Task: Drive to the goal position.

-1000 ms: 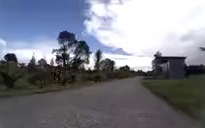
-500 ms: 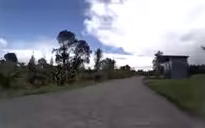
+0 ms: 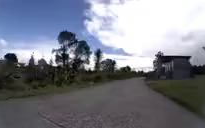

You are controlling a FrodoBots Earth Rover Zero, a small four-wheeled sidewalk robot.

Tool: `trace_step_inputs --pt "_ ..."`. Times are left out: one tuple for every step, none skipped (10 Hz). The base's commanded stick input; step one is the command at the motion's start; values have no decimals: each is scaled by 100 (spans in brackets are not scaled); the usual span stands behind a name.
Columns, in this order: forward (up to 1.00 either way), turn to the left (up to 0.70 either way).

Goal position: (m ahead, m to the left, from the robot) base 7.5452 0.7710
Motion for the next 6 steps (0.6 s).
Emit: trace_step_inputs --pt "85 -23" --pt "85 -34" --pt "85 -34" --pt "85 -34" --pt "85 0" --pt "85 0"
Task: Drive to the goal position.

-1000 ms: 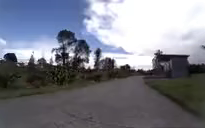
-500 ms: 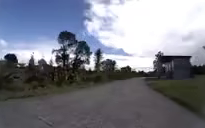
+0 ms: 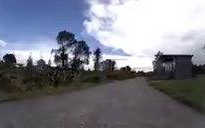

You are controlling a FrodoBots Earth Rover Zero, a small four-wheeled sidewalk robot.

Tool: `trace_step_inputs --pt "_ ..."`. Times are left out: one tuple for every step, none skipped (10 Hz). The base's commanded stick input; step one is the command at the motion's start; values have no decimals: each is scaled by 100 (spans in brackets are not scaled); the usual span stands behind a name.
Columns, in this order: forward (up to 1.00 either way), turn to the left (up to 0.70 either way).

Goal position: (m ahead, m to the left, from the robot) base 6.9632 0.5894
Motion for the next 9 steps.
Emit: trace_step_inputs --pt "85 0" --pt "85 0" --pt "85 0" --pt "85 0" --pt "85 0" --pt "85 0" --pt "85 0" --pt "85 0" --pt "85 0"
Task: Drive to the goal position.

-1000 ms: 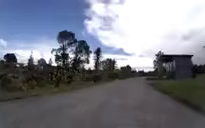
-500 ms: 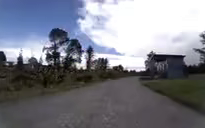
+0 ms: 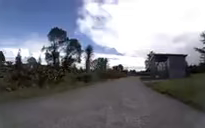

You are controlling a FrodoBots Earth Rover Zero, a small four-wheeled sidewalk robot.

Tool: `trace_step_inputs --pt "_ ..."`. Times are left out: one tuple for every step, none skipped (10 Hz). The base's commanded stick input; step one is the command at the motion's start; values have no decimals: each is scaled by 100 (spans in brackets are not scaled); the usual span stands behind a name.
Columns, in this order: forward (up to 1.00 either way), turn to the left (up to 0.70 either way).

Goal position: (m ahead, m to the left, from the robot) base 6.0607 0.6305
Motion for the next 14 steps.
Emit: trace_step_inputs --pt "85 0" --pt "85 0" --pt "85 0" --pt "85 0" --pt "85 0" --pt "85 0" --pt "85 -34" --pt "85 -34" --pt "85 -34" --pt "85 -34" --pt "85 -34" --pt "85 -34" --pt "85 -28" --pt "85 -16"
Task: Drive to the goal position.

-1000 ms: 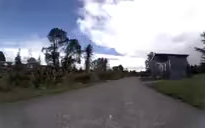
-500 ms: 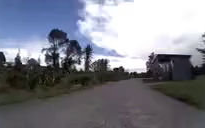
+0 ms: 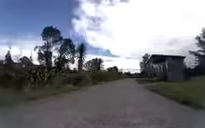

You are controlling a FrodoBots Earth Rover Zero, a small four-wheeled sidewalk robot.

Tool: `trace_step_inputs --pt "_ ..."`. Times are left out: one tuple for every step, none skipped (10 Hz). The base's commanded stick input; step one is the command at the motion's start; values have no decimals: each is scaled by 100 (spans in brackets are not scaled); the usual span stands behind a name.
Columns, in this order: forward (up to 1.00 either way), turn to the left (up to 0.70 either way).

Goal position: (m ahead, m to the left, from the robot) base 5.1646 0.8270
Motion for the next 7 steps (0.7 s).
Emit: trace_step_inputs --pt "85 -4" --pt "85 0" --pt "85 0" --pt "85 0" --pt "85 0" --pt "85 0" --pt "85 0"
